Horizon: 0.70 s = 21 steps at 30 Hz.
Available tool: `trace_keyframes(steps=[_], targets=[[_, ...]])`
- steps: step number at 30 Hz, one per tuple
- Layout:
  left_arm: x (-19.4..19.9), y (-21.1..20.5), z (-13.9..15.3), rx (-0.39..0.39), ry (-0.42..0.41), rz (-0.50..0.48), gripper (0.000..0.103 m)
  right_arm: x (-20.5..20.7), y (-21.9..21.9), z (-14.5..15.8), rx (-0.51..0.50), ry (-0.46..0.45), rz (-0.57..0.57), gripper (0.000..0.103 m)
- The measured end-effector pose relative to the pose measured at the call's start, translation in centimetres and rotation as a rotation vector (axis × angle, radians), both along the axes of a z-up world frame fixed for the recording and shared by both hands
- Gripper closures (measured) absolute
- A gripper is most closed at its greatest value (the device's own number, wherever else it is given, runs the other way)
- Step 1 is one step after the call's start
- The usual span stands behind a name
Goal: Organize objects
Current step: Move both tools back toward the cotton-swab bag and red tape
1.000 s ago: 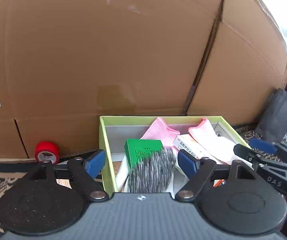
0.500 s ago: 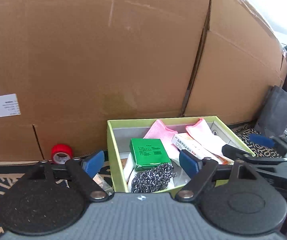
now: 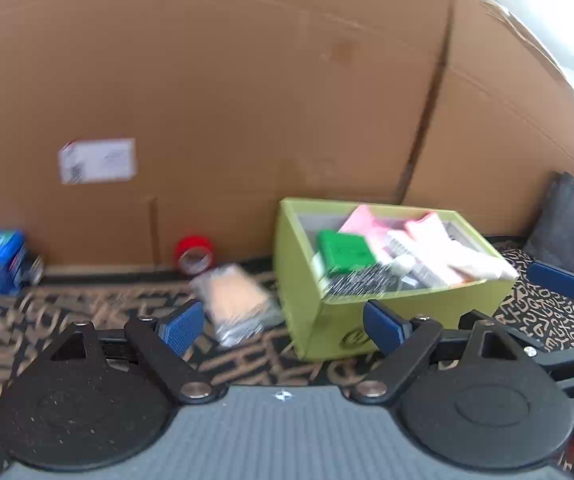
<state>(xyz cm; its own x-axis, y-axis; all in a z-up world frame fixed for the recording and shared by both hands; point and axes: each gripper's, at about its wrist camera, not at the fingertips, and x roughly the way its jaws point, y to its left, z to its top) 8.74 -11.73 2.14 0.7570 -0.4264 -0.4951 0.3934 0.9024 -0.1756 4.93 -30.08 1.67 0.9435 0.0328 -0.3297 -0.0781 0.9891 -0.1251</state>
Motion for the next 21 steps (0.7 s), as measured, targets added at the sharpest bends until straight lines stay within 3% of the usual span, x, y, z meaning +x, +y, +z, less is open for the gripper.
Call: trace_keyframes(steps=[13, 17, 21], targets=[[-2.0, 8.9, -5.1, 0.02, 0.091, 0.16, 0.013, 0.8, 8.4, -5.0, 0.032, 0.155, 0.147, 0.001], [-1.3, 11.1, -5.1, 0.002, 0.094, 0.194, 0.013, 2.9, 10.8, -5.7, 0.054, 0.186, 0.162, 0.015], [-0.3, 12.4, -5.0, -0.01, 0.081, 0.187, 0.013, 5.9, 13.5, -6.2, -0.011, 0.193, 0.155, 0.027]])
